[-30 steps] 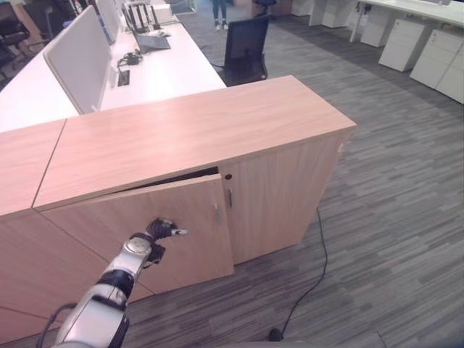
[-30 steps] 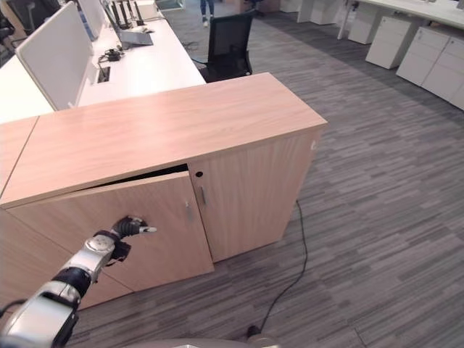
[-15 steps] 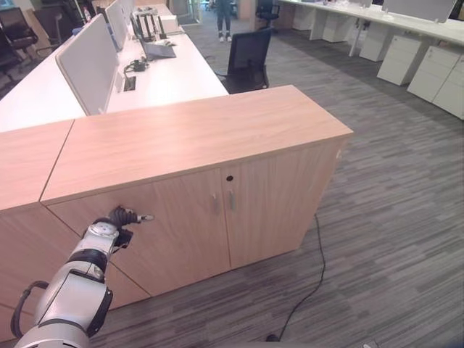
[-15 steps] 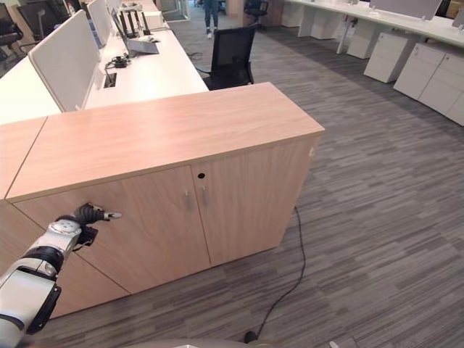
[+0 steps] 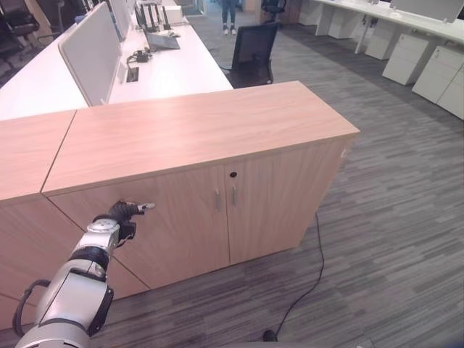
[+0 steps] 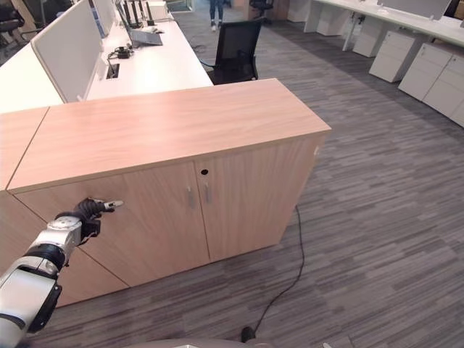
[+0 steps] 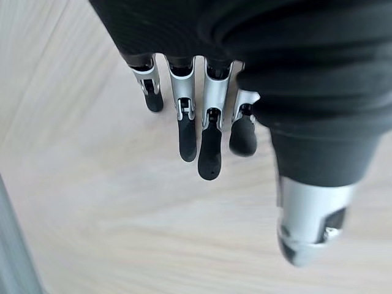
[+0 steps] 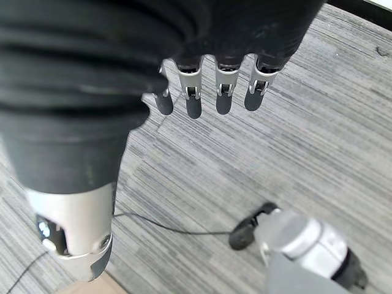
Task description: Put the empty folder in the office cabinet
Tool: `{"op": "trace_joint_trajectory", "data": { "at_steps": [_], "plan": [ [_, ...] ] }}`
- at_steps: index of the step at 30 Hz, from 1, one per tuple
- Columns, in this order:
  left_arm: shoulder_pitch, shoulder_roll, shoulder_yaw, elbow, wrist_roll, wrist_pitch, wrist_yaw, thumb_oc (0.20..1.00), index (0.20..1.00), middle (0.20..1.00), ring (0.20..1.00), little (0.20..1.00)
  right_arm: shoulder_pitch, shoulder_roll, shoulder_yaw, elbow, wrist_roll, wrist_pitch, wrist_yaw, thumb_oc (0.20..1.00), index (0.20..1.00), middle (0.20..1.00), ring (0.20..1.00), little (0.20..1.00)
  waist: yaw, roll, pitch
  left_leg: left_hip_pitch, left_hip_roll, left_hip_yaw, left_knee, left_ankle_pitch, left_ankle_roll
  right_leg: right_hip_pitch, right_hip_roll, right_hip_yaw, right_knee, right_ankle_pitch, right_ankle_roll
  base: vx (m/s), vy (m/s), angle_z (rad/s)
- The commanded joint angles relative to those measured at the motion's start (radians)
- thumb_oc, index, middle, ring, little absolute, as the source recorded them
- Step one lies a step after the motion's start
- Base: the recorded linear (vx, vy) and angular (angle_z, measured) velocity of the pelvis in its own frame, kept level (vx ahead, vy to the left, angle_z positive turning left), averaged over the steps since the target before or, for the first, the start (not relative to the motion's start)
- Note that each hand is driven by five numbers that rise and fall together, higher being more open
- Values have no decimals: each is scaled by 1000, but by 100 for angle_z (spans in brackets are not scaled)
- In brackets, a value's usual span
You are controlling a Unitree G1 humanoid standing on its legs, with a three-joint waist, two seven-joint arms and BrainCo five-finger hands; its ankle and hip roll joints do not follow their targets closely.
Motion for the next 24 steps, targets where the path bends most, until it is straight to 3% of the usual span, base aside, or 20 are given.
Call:
{"op": "trace_joint_trajectory", "data": {
  "at_steps": [1,7,12,13,20,23,24],
  "plan": [
    [-111,-27,115,-49,-132,-87,-4,1000,1000,1000,1000,1000,-32,2,43,32,16,-3,-4,1000,1000,1000,1000,1000,-48,17,-28,17,-40,29,14,-100,34,59,13,-53,7,-68,40,32,10,-5],
    [0,-83,119,-113,-164,-67,-34,1000,1000,1000,1000,1000,-39,4,49,7,0,8,0,1000,1000,1000,1000,1000,-43,23,-29,13,-42,25,14,-102,34,57,10,-60,7,-66,40,10,6,-2],
    [223,-189,185,-304,-135,-93,14,1000,1000,1000,1000,1000,-45,8,27,-19,2,5,-10,1000,1000,1000,1000,1000,-18,9,-24,-2,-44,6,14,-99,35,52,8,-78,7,-70,37,14,1,-4],
    [328,-230,215,-376,-77,-114,37,1000,1000,1000,1000,1000,-43,12,15,-29,4,-4,-16,1000,1000,1000,1000,1000,-7,-1,-23,-8,-44,-5,14,-98,35,52,7,-84,7,-74,34,2,-30,5],
    [484,-294,219,-327,38,-110,23,1000,1000,1000,1000,1000,-59,-9,3,-29,-14,-1,-11,1000,1000,1000,1000,1000,23,-14,-23,-23,-49,-38,14,-95,33,53,6,-107,7,-85,26,12,-12,13],
    [529,-298,169,-227,255,-120,37,1000,1000,1000,1000,1000,-70,-9,22,-30,-27,-14,-13,1000,1000,1000,1000,1000,41,-18,-14,-34,-53,-58,14,-92,32,49,3,-123,7,-86,24,-1,-9,20],
    [541,-309,169,-214,254,-123,44,1000,1000,1000,1000,1000,-74,-5,29,-34,-27,-17,-17,1000,1000,1000,1000,1000,48,-20,-10,-38,-55,-64,14,-89,33,47,2,-126,7,-85,23,-22,-6,18]
  ]
}}
